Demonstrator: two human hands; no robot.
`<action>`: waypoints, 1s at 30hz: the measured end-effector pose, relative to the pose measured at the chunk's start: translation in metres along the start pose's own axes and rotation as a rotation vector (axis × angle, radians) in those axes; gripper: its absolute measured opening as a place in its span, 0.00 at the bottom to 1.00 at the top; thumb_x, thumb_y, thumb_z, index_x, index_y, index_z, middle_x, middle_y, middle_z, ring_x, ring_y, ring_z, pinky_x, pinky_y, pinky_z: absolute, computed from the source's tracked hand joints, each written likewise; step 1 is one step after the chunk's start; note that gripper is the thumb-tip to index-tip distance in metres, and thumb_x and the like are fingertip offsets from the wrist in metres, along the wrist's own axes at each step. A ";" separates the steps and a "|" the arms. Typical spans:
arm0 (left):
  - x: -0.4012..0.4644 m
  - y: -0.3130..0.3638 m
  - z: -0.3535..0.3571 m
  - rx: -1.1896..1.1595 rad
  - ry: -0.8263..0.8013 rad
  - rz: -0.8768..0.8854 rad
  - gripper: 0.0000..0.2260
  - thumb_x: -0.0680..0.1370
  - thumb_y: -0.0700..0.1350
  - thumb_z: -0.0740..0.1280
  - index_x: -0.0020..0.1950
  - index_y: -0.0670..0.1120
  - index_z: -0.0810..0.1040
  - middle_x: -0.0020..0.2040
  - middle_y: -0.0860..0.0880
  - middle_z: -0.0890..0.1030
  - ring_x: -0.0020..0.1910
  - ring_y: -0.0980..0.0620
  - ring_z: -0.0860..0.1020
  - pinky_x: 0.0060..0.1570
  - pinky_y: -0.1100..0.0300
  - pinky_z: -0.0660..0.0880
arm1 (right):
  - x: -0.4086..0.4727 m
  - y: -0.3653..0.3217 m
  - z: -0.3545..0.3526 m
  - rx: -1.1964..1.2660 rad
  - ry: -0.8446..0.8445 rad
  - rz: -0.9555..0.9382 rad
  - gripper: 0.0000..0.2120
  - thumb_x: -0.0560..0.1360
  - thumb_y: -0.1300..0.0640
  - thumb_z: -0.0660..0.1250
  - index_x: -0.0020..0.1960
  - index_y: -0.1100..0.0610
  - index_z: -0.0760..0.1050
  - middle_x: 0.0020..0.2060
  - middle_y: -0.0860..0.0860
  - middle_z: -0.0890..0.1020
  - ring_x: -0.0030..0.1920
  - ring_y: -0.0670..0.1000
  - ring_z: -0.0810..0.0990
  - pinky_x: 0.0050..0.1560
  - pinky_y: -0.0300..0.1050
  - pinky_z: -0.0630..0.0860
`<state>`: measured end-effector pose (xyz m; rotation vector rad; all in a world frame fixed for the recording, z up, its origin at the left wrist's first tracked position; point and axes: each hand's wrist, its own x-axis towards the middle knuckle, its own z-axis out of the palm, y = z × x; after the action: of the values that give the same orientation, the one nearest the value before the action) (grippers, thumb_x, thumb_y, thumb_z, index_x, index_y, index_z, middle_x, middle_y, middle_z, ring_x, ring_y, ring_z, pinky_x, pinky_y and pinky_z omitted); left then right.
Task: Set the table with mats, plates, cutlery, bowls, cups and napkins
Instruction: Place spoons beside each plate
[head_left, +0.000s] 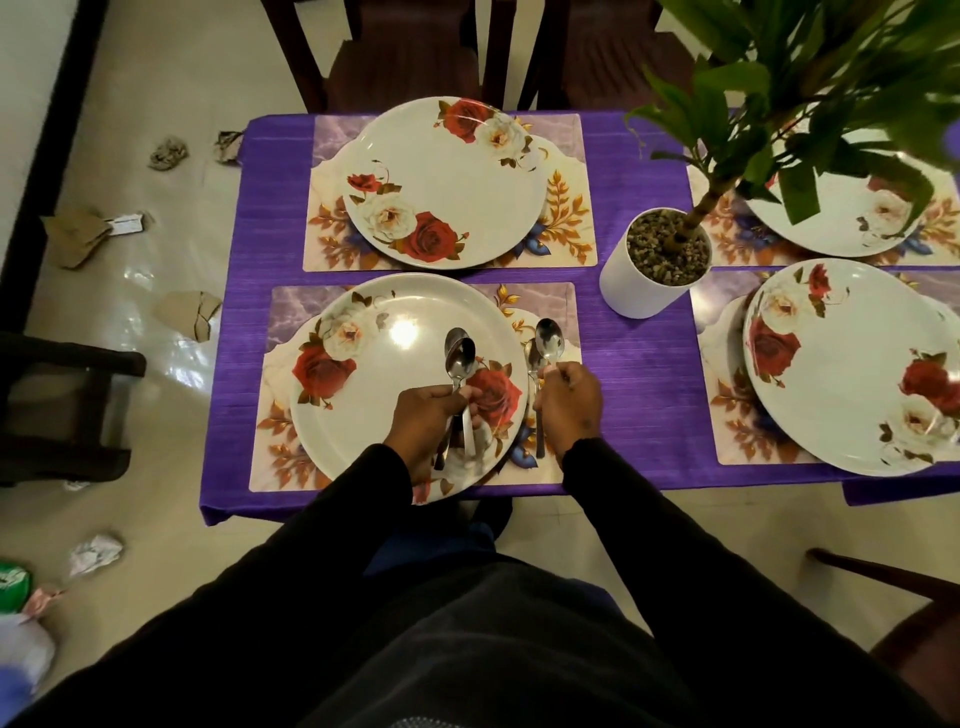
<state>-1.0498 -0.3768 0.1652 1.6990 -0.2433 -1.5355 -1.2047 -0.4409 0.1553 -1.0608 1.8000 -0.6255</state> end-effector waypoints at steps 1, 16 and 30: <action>0.000 0.001 -0.002 0.000 -0.005 -0.008 0.07 0.80 0.40 0.69 0.51 0.38 0.86 0.42 0.39 0.84 0.43 0.41 0.83 0.52 0.45 0.81 | -0.002 -0.001 0.001 0.020 -0.019 0.005 0.11 0.81 0.59 0.58 0.48 0.61 0.77 0.37 0.55 0.79 0.37 0.49 0.76 0.34 0.42 0.71; -0.010 0.006 0.013 0.046 -0.150 -0.004 0.06 0.80 0.38 0.69 0.48 0.37 0.85 0.39 0.41 0.85 0.38 0.45 0.84 0.45 0.52 0.83 | -0.018 -0.014 -0.012 0.169 -0.017 0.119 0.11 0.77 0.62 0.65 0.38 0.59 0.82 0.31 0.54 0.80 0.31 0.52 0.76 0.31 0.43 0.74; -0.016 0.002 0.069 0.258 -0.297 0.110 0.12 0.80 0.39 0.70 0.37 0.46 0.86 0.38 0.48 0.85 0.43 0.44 0.84 0.45 0.55 0.81 | 0.000 0.011 -0.075 0.217 -0.042 0.110 0.03 0.71 0.67 0.74 0.43 0.61 0.83 0.36 0.54 0.85 0.35 0.48 0.83 0.39 0.43 0.81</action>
<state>-1.1154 -0.3979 0.1834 1.6128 -0.7039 -1.7277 -1.2760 -0.4370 0.1799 -0.8182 1.6987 -0.7086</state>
